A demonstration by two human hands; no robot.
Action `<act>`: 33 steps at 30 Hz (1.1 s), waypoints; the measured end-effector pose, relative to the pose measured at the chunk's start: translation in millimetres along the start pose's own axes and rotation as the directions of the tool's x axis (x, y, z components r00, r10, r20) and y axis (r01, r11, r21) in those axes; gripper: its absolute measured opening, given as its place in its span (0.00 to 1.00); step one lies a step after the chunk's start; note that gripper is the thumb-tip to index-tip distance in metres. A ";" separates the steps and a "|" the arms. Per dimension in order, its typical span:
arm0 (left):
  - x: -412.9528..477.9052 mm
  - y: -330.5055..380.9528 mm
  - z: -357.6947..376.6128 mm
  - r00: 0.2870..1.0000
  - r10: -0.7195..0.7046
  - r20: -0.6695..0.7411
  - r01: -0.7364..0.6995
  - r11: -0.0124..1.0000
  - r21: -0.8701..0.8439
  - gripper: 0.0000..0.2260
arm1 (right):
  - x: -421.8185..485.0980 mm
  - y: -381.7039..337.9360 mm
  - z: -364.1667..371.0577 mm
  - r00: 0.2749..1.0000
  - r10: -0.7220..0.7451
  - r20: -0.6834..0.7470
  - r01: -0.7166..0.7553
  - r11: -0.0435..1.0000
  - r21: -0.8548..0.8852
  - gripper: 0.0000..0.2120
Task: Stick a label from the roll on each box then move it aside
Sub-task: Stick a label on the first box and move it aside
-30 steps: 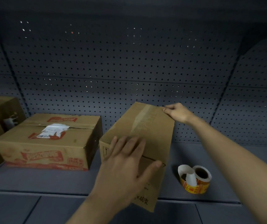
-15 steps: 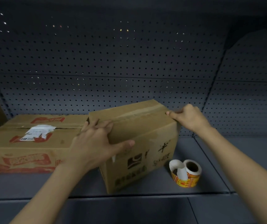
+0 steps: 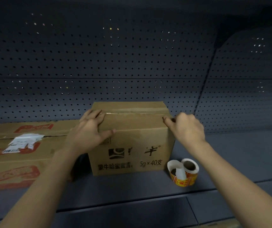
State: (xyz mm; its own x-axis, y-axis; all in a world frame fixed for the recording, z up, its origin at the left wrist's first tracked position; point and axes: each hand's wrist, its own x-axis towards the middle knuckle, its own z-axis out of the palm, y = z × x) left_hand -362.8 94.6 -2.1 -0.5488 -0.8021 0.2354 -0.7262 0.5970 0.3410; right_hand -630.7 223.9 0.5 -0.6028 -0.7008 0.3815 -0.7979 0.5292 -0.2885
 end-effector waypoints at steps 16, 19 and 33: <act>5.0 -13.6 4.8 0.999 -0.008 -0.043 0.005 0.998 -0.055 0.39 | 1.5 -8.7 6.4 0.997 0.059 -0.057 -0.055 0.995 0.078 0.30; 0.1 -9.3 6.4 0.996 -0.005 -0.094 -0.002 0.997 -0.078 0.36 | 1.4 -8.0 7.2 0.997 0.052 -0.062 -0.046 0.994 0.099 0.30; -38.4 78.6 40.6 0.883 0.341 -0.323 -0.433 0.857 -0.280 0.09 | -48.7 64.0 10.2 0.993 0.097 0.071 -0.119 0.880 0.460 0.13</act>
State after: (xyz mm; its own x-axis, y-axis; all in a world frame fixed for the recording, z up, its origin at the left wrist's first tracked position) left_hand -415.6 173.0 -21.3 -0.5979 -0.5101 0.6183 -0.2687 0.8543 0.4450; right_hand -652.5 287.0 -45.6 -0.6754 -0.6788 0.2881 -0.6306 0.3291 -0.7029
